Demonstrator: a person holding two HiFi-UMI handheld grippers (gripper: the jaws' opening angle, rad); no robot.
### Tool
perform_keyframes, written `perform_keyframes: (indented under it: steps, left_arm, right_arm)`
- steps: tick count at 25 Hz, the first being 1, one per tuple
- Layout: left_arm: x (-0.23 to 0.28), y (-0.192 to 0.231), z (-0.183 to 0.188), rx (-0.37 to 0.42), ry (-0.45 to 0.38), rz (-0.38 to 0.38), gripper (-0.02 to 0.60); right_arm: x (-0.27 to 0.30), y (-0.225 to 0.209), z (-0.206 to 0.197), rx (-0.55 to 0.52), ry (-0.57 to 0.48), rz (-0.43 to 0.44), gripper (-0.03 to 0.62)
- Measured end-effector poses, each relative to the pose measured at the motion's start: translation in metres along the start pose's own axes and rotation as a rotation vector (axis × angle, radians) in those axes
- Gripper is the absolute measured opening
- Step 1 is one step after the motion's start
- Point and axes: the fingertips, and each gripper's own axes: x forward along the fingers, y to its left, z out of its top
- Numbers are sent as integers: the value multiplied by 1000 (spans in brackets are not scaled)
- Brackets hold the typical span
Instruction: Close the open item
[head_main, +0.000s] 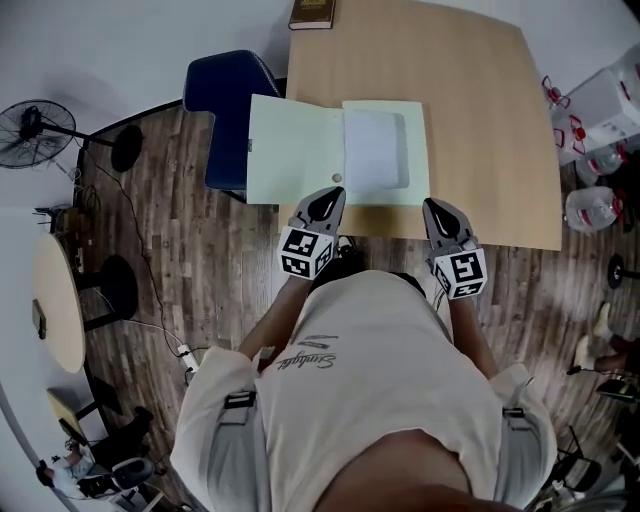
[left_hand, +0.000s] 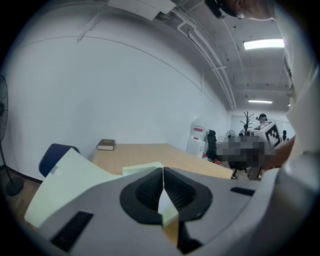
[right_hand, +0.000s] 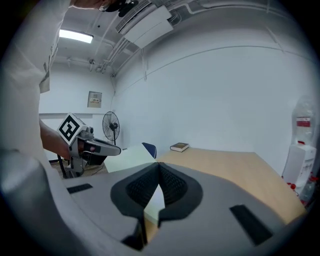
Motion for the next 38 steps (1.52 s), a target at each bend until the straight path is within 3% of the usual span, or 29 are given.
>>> perform_keyframes:
  steps: [16, 25, 29, 38]
  left_arm:
    - [7, 87, 9, 27, -13, -21, 15]
    - [-11, 123, 15, -19, -35, 83, 15]
    - [-29, 163, 15, -47, -34, 165, 15]
    - [-78, 250, -25, -102, 46, 300, 15]
  right_arm:
    - [106, 31, 26, -54, 32, 32, -5]
    - [128, 39, 29, -60, 40, 134, -5]
    - [148, 48, 34, -38, 22, 182, -5]
    - [172, 73, 31, -41, 29, 263, -5]
